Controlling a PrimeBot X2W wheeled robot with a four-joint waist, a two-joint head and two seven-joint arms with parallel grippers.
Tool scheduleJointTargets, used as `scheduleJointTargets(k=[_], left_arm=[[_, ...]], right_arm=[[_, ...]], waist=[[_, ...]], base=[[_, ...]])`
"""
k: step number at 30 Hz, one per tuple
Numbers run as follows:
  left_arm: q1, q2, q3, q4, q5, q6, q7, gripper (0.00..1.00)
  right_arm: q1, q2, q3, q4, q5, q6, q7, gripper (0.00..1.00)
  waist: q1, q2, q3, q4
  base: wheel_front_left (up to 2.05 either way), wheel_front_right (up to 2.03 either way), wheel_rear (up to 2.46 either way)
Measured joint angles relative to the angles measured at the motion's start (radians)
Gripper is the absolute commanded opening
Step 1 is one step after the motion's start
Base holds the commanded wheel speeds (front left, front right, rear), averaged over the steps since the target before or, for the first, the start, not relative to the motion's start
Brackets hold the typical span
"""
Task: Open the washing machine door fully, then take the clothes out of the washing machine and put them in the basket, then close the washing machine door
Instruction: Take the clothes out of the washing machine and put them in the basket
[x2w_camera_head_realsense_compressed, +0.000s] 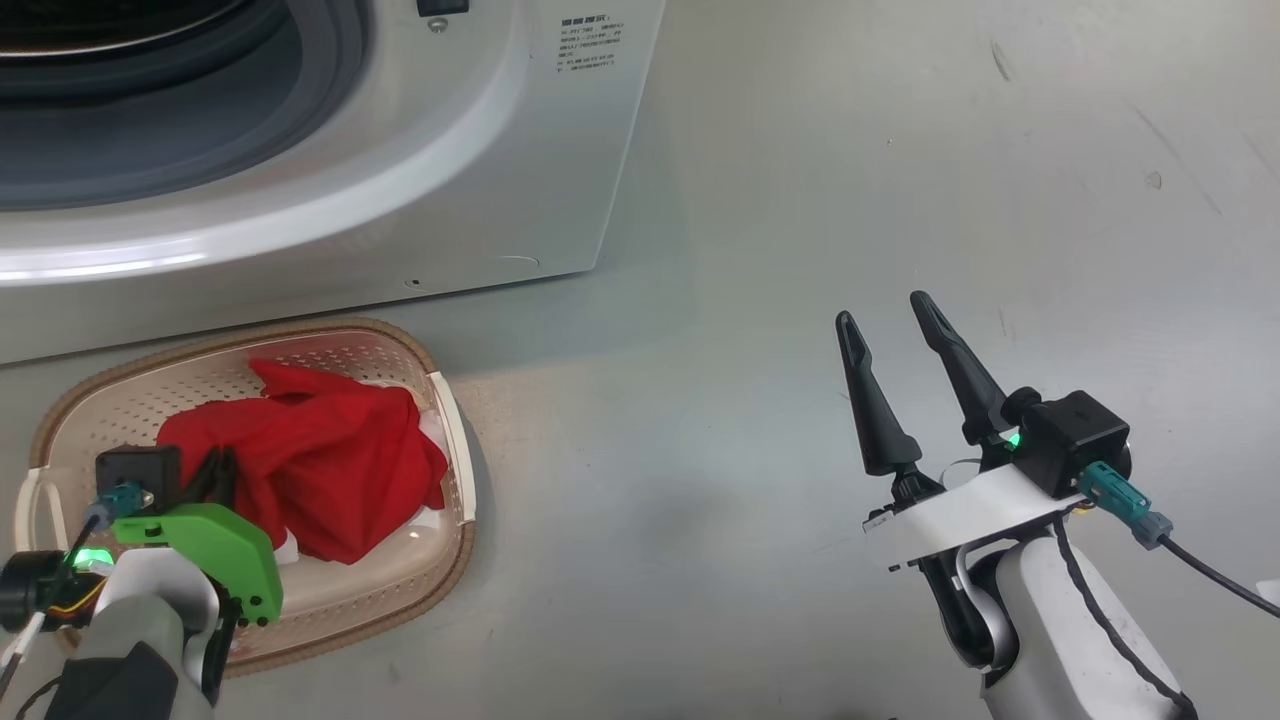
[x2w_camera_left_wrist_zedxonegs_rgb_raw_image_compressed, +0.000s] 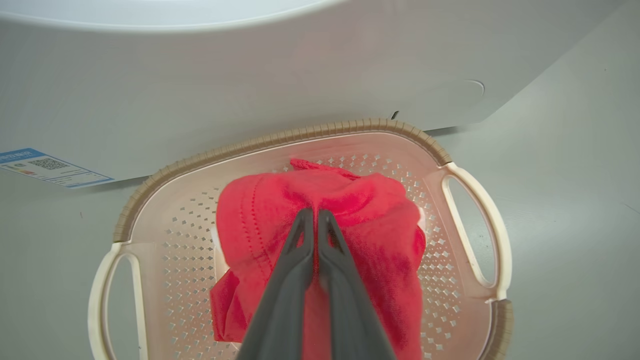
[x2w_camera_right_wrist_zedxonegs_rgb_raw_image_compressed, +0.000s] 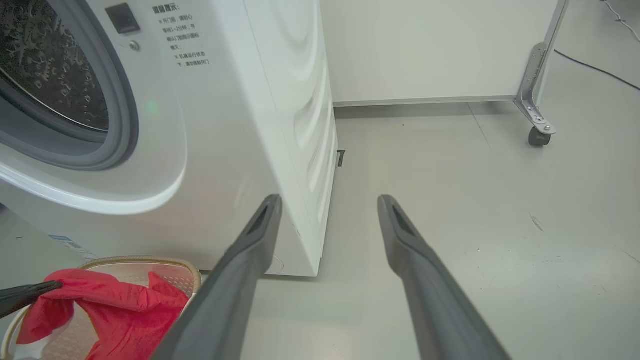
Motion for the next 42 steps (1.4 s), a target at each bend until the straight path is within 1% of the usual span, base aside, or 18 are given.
scheduleJointTargets(k=[5,10,19,20,21,22,23,32,42], left_arm=[[-0.021,0.007,0.015,0.044,-0.002,0.010,-0.005,0.00],[-0.029,0.009,0.037,0.100,-0.008,0.036,-0.014,0.00],[-0.057,0.008,0.040,0.158,-0.011,0.040,-0.045,0.00],[-0.060,0.008,0.040,0.162,-0.011,0.040,-0.048,0.18],[-0.064,0.007,0.039,0.167,-0.012,0.040,-0.051,0.45],[-0.069,0.005,0.039,0.172,-0.012,0.040,-0.051,0.89],[-0.072,0.004,0.038,0.179,-0.012,0.039,-0.054,1.00],[-0.084,0.000,0.026,0.227,-0.011,0.038,-0.078,1.00],[-0.093,-0.019,0.017,0.256,-0.011,0.031,-0.119,1.00]], right_arm=[[-0.006,0.000,-0.003,-0.002,-0.004,-0.003,0.000,1.00],[-0.014,0.000,-0.007,-0.002,-0.012,-0.007,0.000,1.00],[-0.014,0.000,-0.007,-0.002,-0.028,-0.007,0.000,1.00],[-0.015,0.000,-0.007,-0.001,-0.028,-0.007,0.000,1.00],[-0.015,0.000,-0.007,-0.001,-0.028,-0.007,0.000,1.00],[-0.015,0.000,-0.007,-0.001,-0.028,-0.007,0.000,1.00],[-0.015,0.000,-0.007,-0.001,-0.028,-0.007,0.000,1.00],[-0.017,0.000,-0.006,0.008,-0.028,-0.007,0.000,1.00],[-0.017,0.000,-0.008,0.021,-0.027,-0.007,0.000,1.00]], waist=[[0.0000,0.0000,0.018,-0.004],[-0.0001,0.0000,0.025,-0.004],[0.0000,0.0000,0.028,-0.002],[0.0000,0.0000,0.028,-0.002],[0.0000,0.0000,0.028,-0.001],[0.0000,0.0000,0.028,-0.001],[0.0000,0.0000,0.027,0.000],[0.0000,0.0000,0.010,0.003],[0.0000,0.0000,-0.033,0.014]], base=[[0.00,0.00,0.00],[0.00,0.00,0.00],[0.00,0.00,0.00],[0.00,0.00,0.00],[0.00,0.00,0.00],[0.00,0.00,0.00],[0.00,0.00,0.00],[0.00,0.00,0.00],[0.00,0.00,0.00]])
